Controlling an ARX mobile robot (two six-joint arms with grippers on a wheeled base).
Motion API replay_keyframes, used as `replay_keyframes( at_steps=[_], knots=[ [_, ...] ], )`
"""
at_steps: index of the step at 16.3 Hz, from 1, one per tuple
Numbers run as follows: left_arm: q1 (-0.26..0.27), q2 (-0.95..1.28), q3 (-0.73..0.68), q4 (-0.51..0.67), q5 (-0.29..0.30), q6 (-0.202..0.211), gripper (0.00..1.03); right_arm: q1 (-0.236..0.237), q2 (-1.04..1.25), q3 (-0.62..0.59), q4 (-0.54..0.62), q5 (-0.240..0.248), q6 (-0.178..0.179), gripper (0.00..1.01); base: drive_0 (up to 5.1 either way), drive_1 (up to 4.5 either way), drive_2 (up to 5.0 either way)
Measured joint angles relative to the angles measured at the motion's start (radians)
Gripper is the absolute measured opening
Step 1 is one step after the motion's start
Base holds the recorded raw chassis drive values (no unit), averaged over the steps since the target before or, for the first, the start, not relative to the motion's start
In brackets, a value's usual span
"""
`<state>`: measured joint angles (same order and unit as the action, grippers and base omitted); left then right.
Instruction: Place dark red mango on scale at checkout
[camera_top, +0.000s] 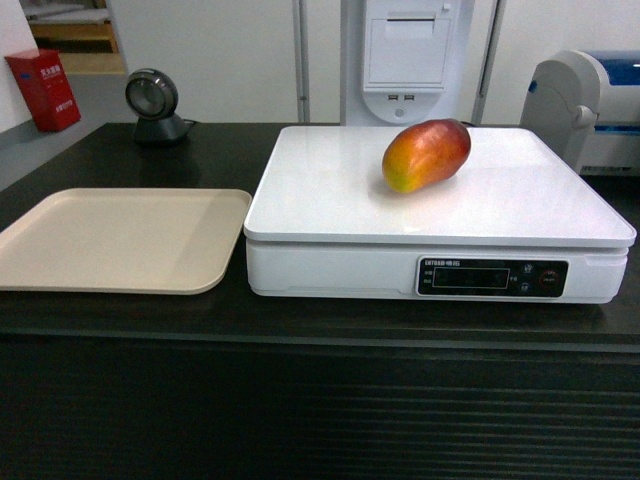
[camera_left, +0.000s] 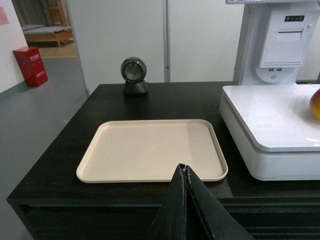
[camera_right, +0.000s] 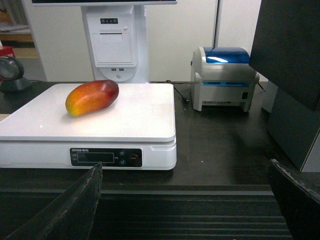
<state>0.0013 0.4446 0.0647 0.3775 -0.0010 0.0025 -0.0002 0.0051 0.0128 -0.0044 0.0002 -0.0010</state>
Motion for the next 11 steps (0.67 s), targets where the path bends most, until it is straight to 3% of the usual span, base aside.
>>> replay_keyframes(
  at_steps=[11],
  knots=[
    [0.000, -0.230, -0.055, -0.161, 0.000, 0.000, 0.02, 0.000, 0.000, 0.000, 0.000, 0.000, 0.000, 0.98, 0.0, 0.00, 0.0]
  ],
)
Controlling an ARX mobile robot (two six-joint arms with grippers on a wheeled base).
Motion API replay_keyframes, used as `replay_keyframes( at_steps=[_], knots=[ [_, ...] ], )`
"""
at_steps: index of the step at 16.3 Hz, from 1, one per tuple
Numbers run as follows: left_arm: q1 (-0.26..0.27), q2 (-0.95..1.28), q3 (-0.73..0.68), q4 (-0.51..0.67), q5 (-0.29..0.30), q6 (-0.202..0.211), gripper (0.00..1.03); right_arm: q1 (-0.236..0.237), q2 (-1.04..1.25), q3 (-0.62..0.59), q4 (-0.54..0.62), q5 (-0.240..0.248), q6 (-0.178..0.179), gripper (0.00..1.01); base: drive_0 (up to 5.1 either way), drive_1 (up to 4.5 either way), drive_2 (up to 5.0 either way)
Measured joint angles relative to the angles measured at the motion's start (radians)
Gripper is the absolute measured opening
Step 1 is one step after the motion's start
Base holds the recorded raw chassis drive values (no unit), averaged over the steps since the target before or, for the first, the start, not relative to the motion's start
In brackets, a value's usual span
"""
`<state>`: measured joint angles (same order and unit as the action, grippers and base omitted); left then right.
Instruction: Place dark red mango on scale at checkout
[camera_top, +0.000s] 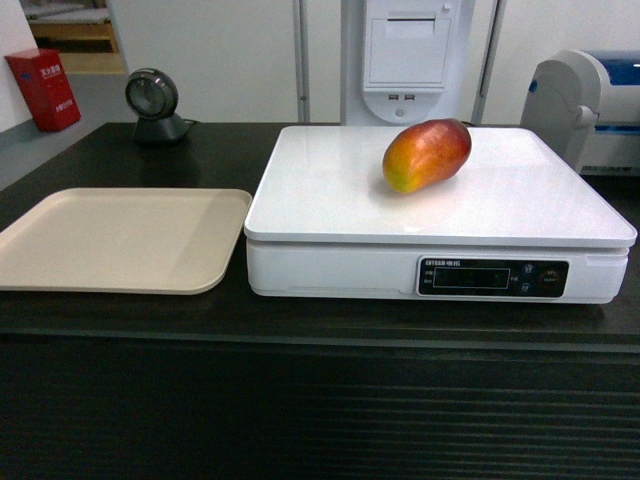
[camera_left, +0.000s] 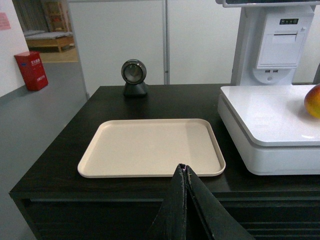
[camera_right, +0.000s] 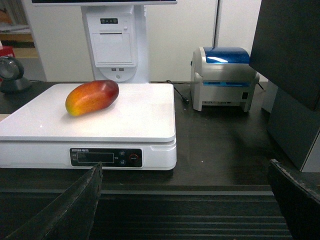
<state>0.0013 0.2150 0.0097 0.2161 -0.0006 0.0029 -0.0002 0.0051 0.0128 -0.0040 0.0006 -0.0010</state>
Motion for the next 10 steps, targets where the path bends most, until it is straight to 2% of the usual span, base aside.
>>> replay_keyframes(
  at_steps=[3, 5, 6, 10],
  knots=[
    [0.000, -0.046, 0.000, -0.044, 0.000, 0.000, 0.02, 0.000, 0.000, 0.000, 0.000, 0.000, 0.000, 0.98, 0.0, 0.00, 0.0],
    [0.000, -0.196, 0.001, -0.230, 0.000, 0.000, 0.02, 0.000, 0.000, 0.000, 0.000, 0.000, 0.000, 0.98, 0.0, 0.00, 0.0],
    [0.000, -0.206, 0.002, -0.200, 0.002, 0.000, 0.02, 0.000, 0.000, 0.000, 0.000, 0.000, 0.000, 0.98, 0.0, 0.00, 0.0],
    [0.000, -0.206, 0.001, -0.217, 0.000, 0.000, 0.02, 0.000, 0.000, 0.000, -0.001, 0.000, 0.000, 0.98, 0.0, 0.00, 0.0]
  ],
)
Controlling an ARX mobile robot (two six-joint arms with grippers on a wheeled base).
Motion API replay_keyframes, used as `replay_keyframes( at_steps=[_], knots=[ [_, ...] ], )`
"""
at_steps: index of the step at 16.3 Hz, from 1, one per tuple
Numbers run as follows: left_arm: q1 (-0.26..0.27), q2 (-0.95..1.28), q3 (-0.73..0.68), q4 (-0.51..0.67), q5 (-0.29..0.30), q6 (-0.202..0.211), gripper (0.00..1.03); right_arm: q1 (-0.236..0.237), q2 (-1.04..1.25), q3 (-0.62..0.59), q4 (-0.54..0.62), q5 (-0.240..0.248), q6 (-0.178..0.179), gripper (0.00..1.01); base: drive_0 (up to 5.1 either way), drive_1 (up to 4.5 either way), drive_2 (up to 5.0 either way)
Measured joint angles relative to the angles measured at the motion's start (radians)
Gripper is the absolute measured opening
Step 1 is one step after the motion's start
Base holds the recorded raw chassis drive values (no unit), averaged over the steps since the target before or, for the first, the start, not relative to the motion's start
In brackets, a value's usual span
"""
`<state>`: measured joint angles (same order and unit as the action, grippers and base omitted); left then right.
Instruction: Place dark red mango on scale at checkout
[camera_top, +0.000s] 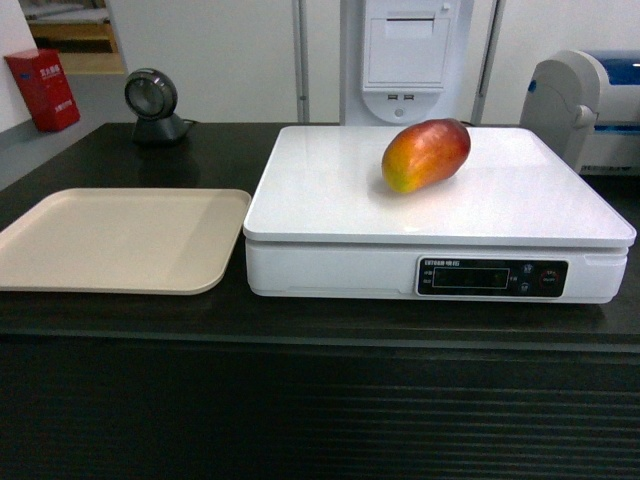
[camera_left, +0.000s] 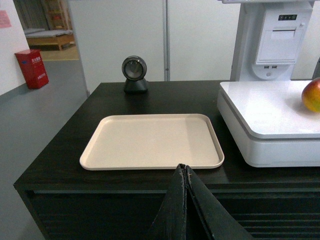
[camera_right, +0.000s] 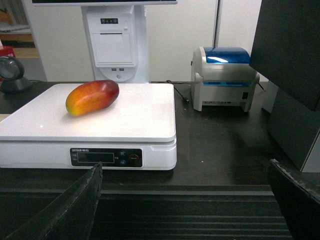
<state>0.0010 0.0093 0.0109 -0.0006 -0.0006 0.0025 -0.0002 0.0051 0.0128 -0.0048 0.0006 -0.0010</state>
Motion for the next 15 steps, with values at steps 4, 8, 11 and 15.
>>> replay_keyframes(
  at_steps=[4, 8, 11, 15],
  knots=[
    [0.000, 0.000, 0.000, -0.003, 0.000, 0.000, 0.02, 0.000, 0.000, 0.000, 0.000, 0.000, 0.000, 0.98, 0.0, 0.00, 0.0],
    [0.000, 0.000, 0.000, -0.003, 0.000, -0.002, 0.29, 0.000, 0.000, 0.000, 0.001, 0.000, 0.000, 0.98, 0.0, 0.00, 0.0],
    [0.000, 0.000, 0.000, -0.003, 0.000, -0.002, 0.63, 0.000, 0.000, 0.000, 0.001, 0.000, 0.000, 0.98, 0.0, 0.00, 0.0],
    [0.000, 0.000, 0.000, -0.003, 0.000, -0.002, 0.99, 0.000, 0.000, 0.000, 0.001, 0.000, 0.000, 0.98, 0.0, 0.00, 0.0]
  ],
)
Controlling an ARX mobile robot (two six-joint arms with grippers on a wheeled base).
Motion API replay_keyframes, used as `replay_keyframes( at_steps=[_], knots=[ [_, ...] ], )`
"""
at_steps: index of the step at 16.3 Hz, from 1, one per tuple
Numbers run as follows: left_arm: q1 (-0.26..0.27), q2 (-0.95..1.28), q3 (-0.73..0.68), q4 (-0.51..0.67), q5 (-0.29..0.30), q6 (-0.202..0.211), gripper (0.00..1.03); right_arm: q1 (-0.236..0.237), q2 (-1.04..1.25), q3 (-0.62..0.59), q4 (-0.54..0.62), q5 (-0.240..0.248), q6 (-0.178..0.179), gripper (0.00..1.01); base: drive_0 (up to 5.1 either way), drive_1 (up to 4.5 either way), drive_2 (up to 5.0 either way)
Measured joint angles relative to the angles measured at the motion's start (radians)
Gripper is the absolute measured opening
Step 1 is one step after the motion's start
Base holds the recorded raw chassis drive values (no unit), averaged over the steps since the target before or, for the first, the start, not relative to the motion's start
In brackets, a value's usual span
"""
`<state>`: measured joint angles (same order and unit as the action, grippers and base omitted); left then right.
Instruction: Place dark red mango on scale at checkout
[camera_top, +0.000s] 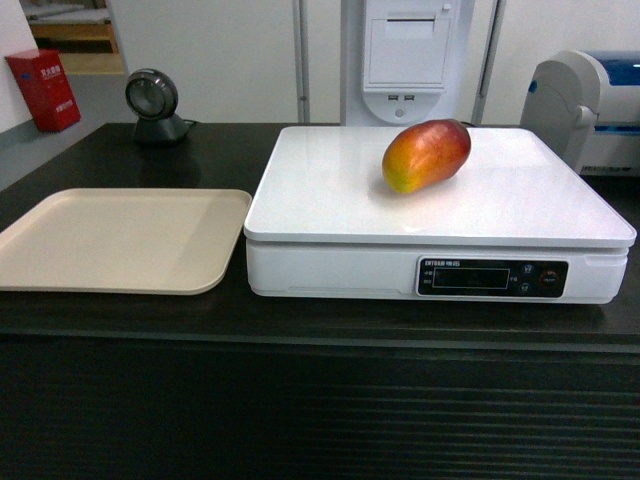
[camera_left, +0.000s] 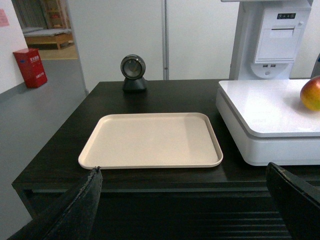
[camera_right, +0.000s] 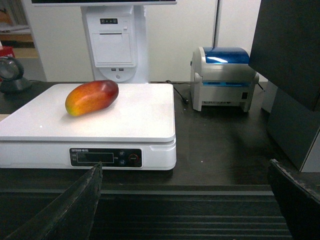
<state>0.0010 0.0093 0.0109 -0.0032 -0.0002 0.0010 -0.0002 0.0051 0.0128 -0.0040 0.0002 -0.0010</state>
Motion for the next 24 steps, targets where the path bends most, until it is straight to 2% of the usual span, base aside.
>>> replay_keyframes(
  at_steps=[24],
  knots=[
    [0.000, 0.000, 0.000, 0.000, 0.000, 0.000, 0.98, 0.000, 0.000, 0.000, 0.000, 0.000, 0.000, 0.98, 0.0, 0.00, 0.0]
  ],
)
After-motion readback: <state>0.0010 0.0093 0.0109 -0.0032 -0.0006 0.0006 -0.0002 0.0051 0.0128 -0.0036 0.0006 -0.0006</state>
